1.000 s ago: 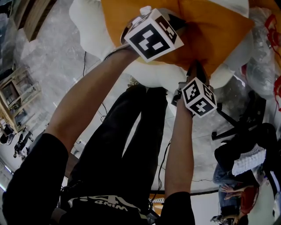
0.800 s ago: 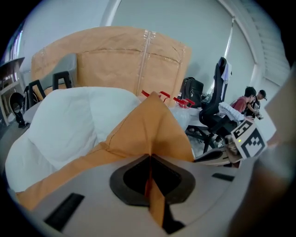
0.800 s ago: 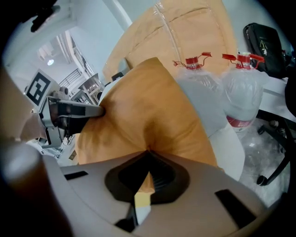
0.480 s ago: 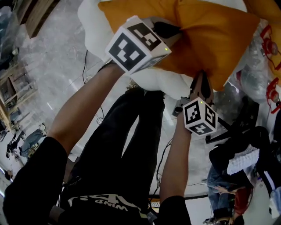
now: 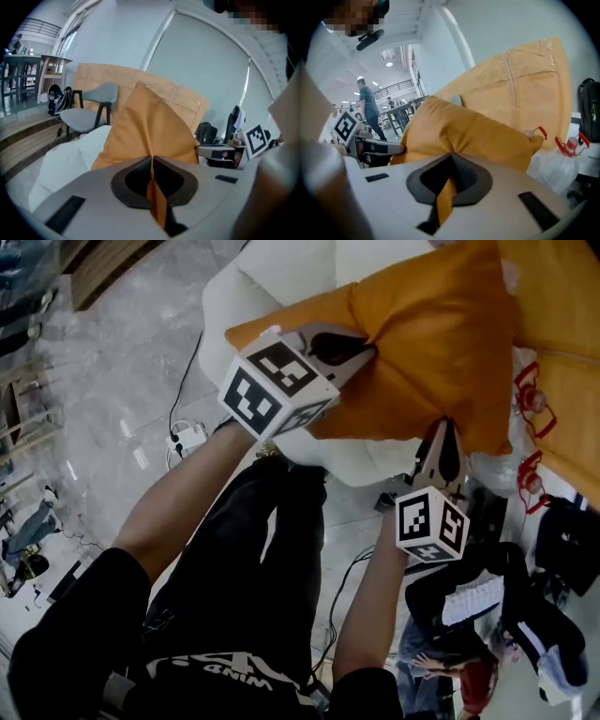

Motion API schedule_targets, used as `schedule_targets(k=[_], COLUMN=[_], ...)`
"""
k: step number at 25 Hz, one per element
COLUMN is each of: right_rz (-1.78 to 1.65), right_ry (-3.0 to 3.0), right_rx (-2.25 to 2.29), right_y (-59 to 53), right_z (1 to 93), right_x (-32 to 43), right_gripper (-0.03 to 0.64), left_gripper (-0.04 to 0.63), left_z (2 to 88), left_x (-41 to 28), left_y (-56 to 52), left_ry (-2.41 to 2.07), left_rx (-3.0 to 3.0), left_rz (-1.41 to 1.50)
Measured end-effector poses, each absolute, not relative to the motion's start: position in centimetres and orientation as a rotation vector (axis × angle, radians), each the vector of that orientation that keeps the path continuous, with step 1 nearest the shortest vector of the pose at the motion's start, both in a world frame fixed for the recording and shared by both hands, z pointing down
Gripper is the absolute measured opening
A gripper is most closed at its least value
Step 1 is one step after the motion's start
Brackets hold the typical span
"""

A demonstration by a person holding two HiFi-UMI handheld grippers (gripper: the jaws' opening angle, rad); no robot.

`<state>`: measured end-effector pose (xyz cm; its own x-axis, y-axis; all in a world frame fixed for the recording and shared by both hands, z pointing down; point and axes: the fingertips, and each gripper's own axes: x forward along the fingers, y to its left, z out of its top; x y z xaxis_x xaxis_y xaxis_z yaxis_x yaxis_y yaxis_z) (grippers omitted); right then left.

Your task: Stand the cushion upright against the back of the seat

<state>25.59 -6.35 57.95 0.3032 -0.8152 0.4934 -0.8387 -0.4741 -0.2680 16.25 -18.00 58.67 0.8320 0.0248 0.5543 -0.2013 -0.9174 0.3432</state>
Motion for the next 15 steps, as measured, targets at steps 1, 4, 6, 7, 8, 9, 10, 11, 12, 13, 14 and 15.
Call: schedule_targets(k=[1,4,6,7,8,9,10,11,12,13,14,15], right_rz=[0.87,0.781,0.73,0.704,0.68,0.656,0.629,0.598,0.569,0.549,0.535,0.526], right_ry=[-1.63,-1.737,-1.8,-1.831,-1.861,-1.889,-1.915,-1.936,-1.953,-1.965,-1.975,-1.983], right_rx=[2.489,2.453,2.427,2.411,2.393,2.374,2.357,2.342,2.327,2.314,2.303,2.296], right_y=[-7.5,-10.6,-12.6,-13.8,-14.9,-16.0,-17.0,-17.9,-18.7,-19.5,-20.2,-20.9], right_z=[56.6,52.9,51.0,50.2,49.6,49.0,48.5,48.2,48.0,47.9,48.0,48.2], right_x=[25.6,25.1,24.4,24.2,24.0,23.9,23.9,24.0,24.0,24.1,24.3,24.5], right_gripper=[0.023,0.023,0.023,0.023,0.023,0.023,0.023,0.023,0.023,0.023,0.023,0.023], left_gripper=[0.015,0.015,0.015,0.015,0.015,0.015,0.015,0.015,0.015,0.015,0.015,0.015], left_z=[57.7,55.0,53.6,53.1,52.6,52.3,52.0,51.9,52.0,52.2,52.5,52.9], left_x=[15.9,14.6,13.4,12.9,12.4,12.1,11.9,11.7,11.6,11.6,11.5,11.6], left_y=[-18.9,-21.2,-22.7,-23.6,-24.5,-25.3,-26.0,-26.6,-27.1,-27.6,-28.0,-28.3], left_ry=[-0.169,-0.261,-0.308,-0.331,-0.353,-0.375,-0.398,-0.42,-0.44,-0.458,-0.47,-0.479], left_rx=[2.622,2.612,2.601,2.596,2.593,2.592,2.592,2.589,2.582,2.572,2.559,2.547], left_rz=[0.759,0.637,0.56,0.52,0.48,0.443,0.41,0.378,0.347,0.315,0.284,0.254])
